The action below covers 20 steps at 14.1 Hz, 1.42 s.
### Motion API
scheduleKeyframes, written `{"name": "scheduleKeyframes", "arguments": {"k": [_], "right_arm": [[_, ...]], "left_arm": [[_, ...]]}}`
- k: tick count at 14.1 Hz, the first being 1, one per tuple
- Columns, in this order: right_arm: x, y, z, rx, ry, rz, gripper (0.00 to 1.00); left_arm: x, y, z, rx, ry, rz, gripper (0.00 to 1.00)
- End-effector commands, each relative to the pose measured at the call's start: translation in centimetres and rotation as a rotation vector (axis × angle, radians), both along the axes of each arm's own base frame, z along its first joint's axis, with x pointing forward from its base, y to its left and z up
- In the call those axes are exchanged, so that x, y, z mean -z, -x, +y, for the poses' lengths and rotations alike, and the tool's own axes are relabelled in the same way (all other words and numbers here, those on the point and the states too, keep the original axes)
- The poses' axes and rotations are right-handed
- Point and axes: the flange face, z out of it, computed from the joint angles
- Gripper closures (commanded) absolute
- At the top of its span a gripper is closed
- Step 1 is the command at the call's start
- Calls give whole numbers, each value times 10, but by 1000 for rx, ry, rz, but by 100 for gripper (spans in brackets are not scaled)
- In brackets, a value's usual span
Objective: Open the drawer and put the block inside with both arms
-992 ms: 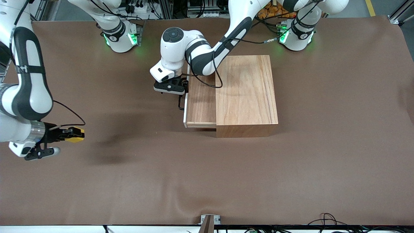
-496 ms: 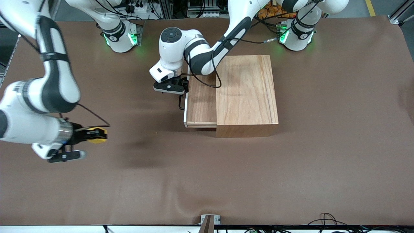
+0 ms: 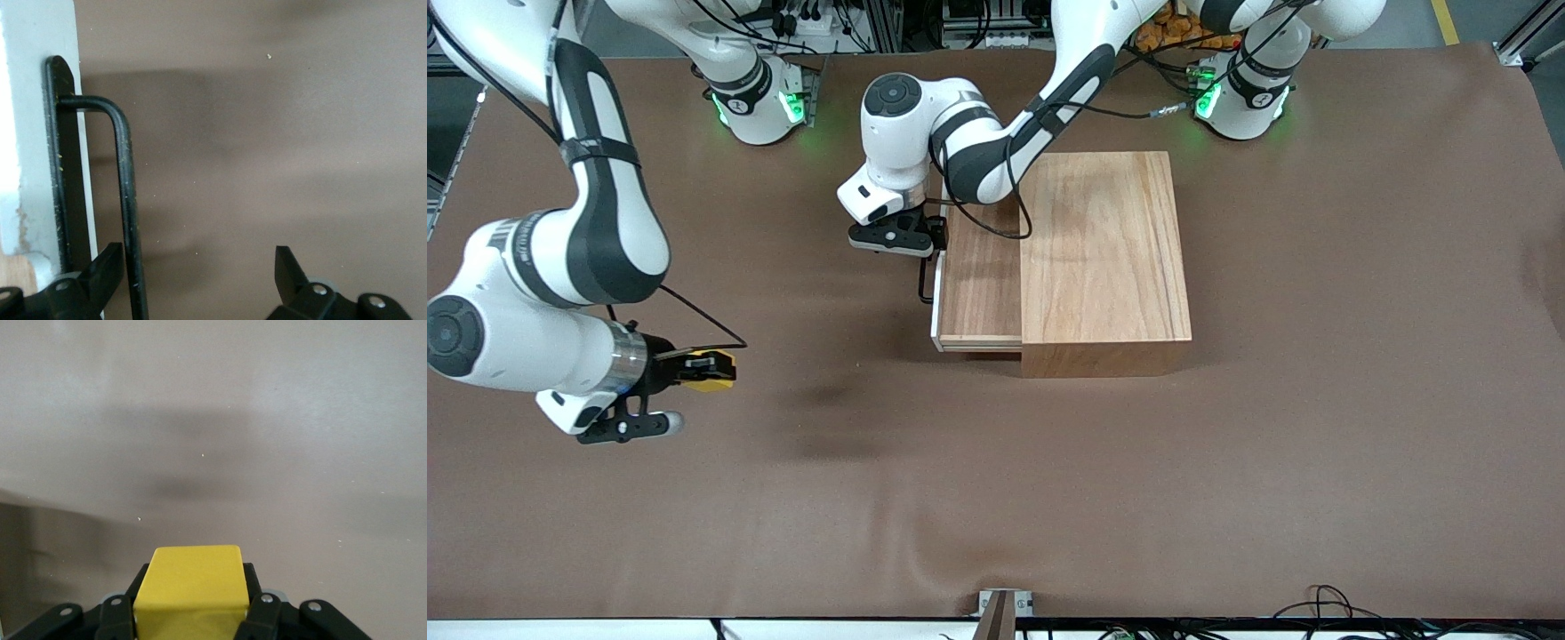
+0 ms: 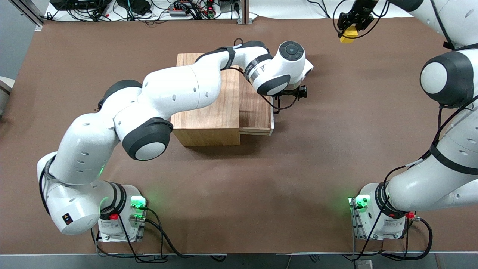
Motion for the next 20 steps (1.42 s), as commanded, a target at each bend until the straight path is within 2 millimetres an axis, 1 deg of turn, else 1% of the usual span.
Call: {"name": "scheduleKeyframes", "arguments": {"k": [1,2,3,6,8,9,10,11,12,14,15,16,18,19,20], "right_arm": [[-21,6,-1,-7,-5,-12,88],[-24,6,-1,-6,-7,-21,88],[-26,6,1,-8,-9,-26,88],[-23,2,5,-9,-9,-50,88],[-21,2,9,-11,-11,-52,89],[-21,3,14,-13,-11,-50,88],[-22,5,25,-25,-11,-47,88],[-22,8,33,-35,-10,-42,88],[-20,9,38,-42,-10,-39,88],[-16,12,48,-52,-20,-27,88],[-13,17,62,-65,-38,-16,89],[-11,21,78,-78,-61,-8,88],[-9,30,104,-103,-76,7,88],[-9,35,121,-107,-75,14,89],[-8,42,145,-100,-68,22,88]], "left_arm": [[-4,21,1,-14,-66,75,0],[-16,21,4,-15,-75,78,0],[-21,19,8,-19,-92,84,0],[-45,14,17,-28,-110,83,0],[-76,7,28,-42,-109,71,0],[-86,-2,35,-57,-105,69,0],[-96,-5,38,-62,-95,64,0],[-111,-6,41,-64,-81,52,0],[-119,-12,48,-77,-86,52,0],[-145,-29,71,-104,-99,54,0],[-161,-38,85,-102,-102,51,0],[-173,-50,100,-99,-112,52,0],[-194,-67,126,-108,-117,49,0],[-206,-77,140,-132,-109,42,0],[-219,-89,157,-148,-107,41,0]]}}
